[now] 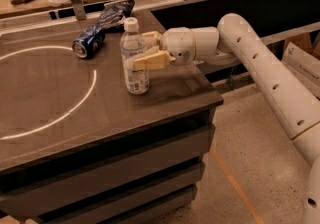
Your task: Place blue plastic bottle upright
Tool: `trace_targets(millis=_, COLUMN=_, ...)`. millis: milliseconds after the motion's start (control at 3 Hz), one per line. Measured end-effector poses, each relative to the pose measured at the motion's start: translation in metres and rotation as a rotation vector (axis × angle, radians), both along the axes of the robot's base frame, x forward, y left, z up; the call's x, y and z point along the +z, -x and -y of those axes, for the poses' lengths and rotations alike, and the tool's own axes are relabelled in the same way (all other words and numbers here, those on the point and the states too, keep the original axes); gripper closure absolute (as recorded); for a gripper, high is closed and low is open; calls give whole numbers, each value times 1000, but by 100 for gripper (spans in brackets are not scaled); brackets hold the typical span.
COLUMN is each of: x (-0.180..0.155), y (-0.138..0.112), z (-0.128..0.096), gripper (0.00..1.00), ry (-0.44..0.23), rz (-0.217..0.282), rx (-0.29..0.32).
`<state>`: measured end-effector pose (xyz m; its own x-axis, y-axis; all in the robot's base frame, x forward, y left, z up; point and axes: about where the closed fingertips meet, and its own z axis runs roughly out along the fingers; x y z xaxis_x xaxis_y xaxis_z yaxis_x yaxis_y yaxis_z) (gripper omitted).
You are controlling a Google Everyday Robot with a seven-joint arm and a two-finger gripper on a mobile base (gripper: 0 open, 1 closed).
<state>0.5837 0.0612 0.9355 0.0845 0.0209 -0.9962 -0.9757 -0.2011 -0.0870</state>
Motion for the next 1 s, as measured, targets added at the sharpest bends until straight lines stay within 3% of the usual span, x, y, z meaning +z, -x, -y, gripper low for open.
trace_targets(millis=333, x=-2, y=0, z=17, gripper=0, ry=21, rz=5, rx=-32)
trace_targets(millis=667, x=-4, y=1, z=38, gripper=0, ry=51, rz=11, rx=-73)
trace_targets(millis=1000, x=-8, y=2, z=79, gripper=0, ry=103, rz=15, rx=-164)
